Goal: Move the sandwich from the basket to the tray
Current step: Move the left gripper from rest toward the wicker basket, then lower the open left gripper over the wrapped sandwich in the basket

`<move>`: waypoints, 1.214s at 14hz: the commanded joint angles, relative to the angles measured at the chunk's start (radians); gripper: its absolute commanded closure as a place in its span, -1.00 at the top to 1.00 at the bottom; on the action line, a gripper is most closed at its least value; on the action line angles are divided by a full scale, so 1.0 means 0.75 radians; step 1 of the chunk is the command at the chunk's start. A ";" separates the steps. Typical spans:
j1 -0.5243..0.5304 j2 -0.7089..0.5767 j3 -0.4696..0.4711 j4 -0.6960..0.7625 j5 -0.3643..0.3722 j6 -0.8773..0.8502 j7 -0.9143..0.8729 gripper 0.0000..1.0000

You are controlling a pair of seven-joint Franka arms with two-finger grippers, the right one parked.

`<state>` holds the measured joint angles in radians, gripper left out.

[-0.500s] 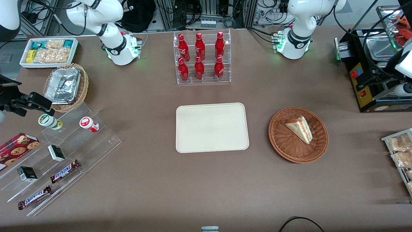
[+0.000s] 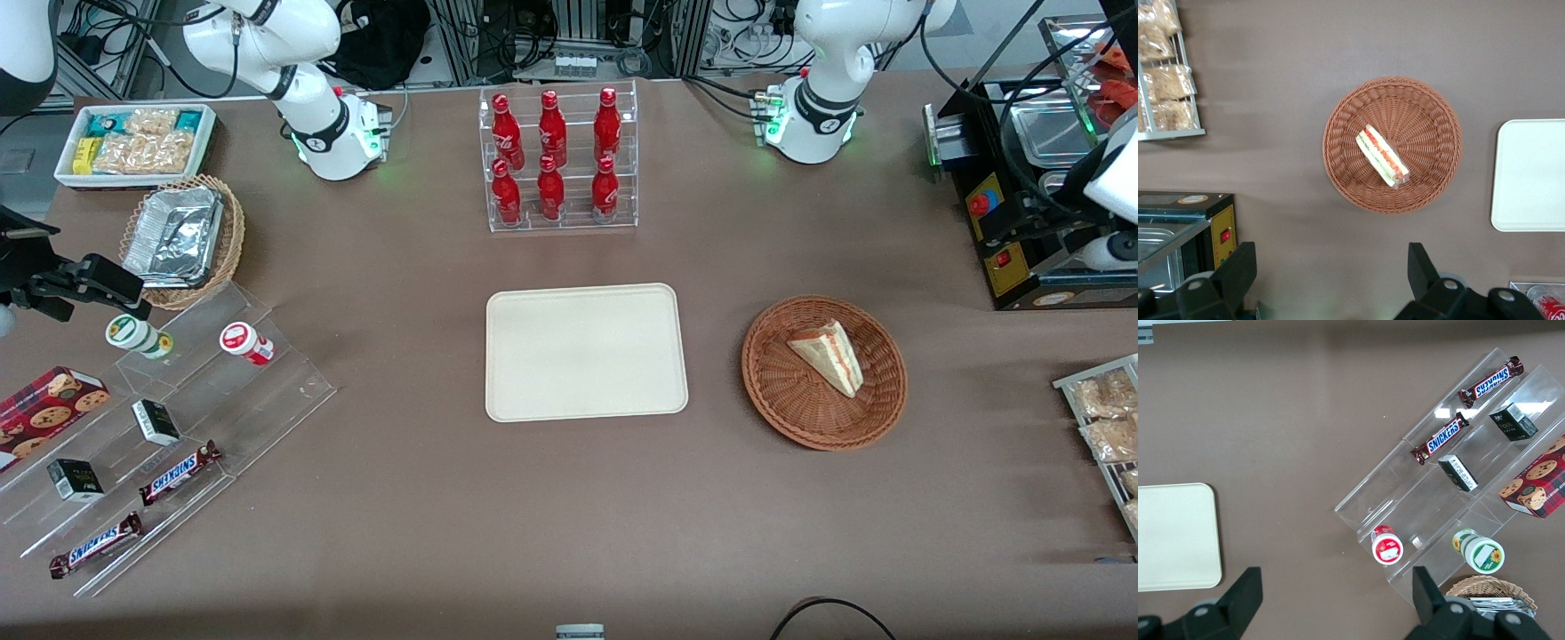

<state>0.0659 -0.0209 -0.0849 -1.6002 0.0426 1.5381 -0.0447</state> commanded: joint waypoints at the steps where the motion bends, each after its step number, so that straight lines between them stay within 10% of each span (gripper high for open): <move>1: 0.012 0.063 -0.012 -0.069 -0.008 0.084 -0.036 1.00; 10: -0.008 0.087 -0.040 -0.680 -0.034 0.818 -0.602 1.00; 17: -0.008 0.136 -0.142 -0.828 -0.032 0.976 -1.073 1.00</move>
<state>0.0584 0.0738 -0.1812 -2.2045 0.0232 2.2447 -0.7850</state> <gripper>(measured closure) 0.000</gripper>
